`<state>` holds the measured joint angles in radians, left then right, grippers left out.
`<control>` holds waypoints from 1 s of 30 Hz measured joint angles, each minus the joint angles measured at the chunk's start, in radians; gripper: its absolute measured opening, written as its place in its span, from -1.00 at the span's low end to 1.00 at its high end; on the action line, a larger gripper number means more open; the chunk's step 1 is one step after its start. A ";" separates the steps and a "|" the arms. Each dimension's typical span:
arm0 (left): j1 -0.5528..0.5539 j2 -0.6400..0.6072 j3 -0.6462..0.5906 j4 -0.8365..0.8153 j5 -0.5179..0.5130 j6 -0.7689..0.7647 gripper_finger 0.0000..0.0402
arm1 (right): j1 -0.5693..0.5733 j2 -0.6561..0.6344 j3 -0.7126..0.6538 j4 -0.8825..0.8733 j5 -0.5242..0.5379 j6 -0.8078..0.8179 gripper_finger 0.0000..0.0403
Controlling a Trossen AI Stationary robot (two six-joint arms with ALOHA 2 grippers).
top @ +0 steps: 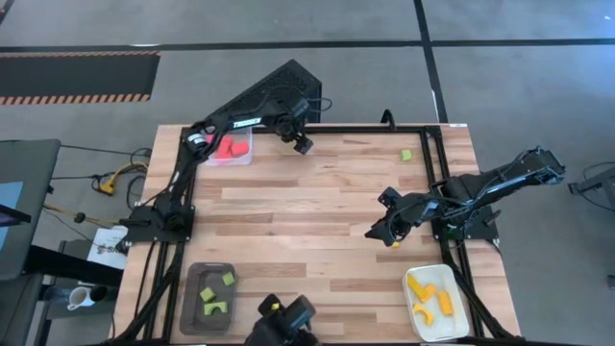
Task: Sort & place blocks by color
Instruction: Put the green block into the black transparent bin
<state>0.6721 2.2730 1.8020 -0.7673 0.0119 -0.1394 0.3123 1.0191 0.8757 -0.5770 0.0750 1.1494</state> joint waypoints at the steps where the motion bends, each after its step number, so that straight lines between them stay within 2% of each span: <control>1: 0.002 0.006 0.007 -0.009 0.000 0.000 0.43 | 0.000 0.000 0.000 0.001 0.000 -0.003 0.27; 6: 0.026 0.007 0.001 0.003 0.002 -0.003 0.41 | 0.000 0.000 0.000 0.001 -0.001 -0.007 0.27; 9: 0.048 0.007 -0.001 -0.013 0.039 -0.004 0.33 | 0.000 0.000 0.000 0.002 -0.001 -0.018 0.27; 18: 0.071 0.042 0.000 -0.029 0.099 -0.031 -0.13 | 0.000 0.000 0.000 0.003 -0.001 -0.033 0.27; 21: 0.064 0.030 -0.001 -0.041 0.060 -0.010 -0.33 | 0.000 0.000 0.000 0.002 -0.001 -0.036 0.27; 24: 0.061 0.020 0.009 -0.091 0.069 0.032 -0.56 | 0.000 0.000 0.000 0.002 0.000 -0.036 0.27; 30: 0.043 -0.049 0.038 -0.163 0.072 0.102 -0.59 | 0.000 0.000 0.000 0.004 0.000 -0.033 0.27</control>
<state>0.7151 2.2239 1.8399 -0.9303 0.0842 -0.0376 0.3119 1.0191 0.8753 -0.5726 0.0750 1.1166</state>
